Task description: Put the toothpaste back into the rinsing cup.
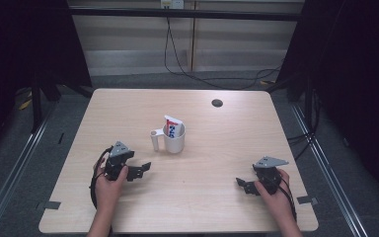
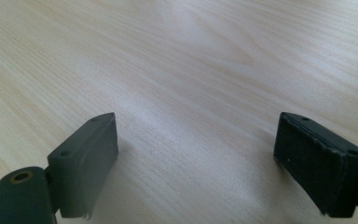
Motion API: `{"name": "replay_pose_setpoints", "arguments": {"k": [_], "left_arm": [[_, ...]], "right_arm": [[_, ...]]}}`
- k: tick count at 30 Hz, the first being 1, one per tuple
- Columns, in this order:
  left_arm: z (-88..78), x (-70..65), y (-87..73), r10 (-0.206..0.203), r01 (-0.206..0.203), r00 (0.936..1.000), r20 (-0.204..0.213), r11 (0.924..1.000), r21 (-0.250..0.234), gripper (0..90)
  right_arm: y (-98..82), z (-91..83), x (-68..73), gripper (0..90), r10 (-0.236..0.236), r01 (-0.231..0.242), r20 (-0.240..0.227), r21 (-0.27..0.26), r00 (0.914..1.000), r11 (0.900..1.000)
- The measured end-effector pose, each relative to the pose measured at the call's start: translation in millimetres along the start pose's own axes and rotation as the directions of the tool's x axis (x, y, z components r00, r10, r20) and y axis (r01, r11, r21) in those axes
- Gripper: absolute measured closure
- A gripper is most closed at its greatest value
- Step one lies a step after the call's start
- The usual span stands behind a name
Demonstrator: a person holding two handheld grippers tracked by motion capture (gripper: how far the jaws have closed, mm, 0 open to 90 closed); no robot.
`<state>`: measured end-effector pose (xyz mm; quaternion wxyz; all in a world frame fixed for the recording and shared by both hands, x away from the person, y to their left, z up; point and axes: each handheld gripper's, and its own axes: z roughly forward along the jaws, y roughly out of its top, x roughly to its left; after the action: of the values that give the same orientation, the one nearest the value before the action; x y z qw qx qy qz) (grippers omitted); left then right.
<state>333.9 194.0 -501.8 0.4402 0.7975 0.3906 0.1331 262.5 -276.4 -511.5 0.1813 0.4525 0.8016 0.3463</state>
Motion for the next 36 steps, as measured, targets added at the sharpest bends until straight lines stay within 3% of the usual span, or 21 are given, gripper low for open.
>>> {"name": "replay_pose_setpoints", "arguments": {"k": [14, 20, 27, 36], "left_arm": [[2.5, -2.2, -5.1, 0.042, -0.041, 0.999, -0.015, 0.9981, 0.047, 16.1], [3.5, -2.9, -5.3, 0.035, -0.034, 0.9993, -0.016, 0.9982, 0.049, 16.1], [5.3, -3.2, -5.0, 0.044, -0.041, 0.9987, -0.026, 0.9945, 0.096, 16.5], [7.2, -5.0, -5.2, 0.051, -0.046, 0.9979, -0.04, 0.9915, 0.121, 16.2]], "right_arm": [[0.0, -0.1, 0.1, 13.2, 0.001, -0.001, 0.0, 0.001, 1.0, 1.0], [0.0, -0.1, 0.1, 13.2, 0.001, -0.001, 0.0, 0.001, 1.0, 1.0], [0.0, 0.0, 0.1, 13.2, 0.001, -0.001, 0.0, 0.0, 1.0, 1.0], [0.0, 0.0, 0.0, 13.2, 0.0, 0.0, 0.0, 0.0, 1.0, 1.0]]}}
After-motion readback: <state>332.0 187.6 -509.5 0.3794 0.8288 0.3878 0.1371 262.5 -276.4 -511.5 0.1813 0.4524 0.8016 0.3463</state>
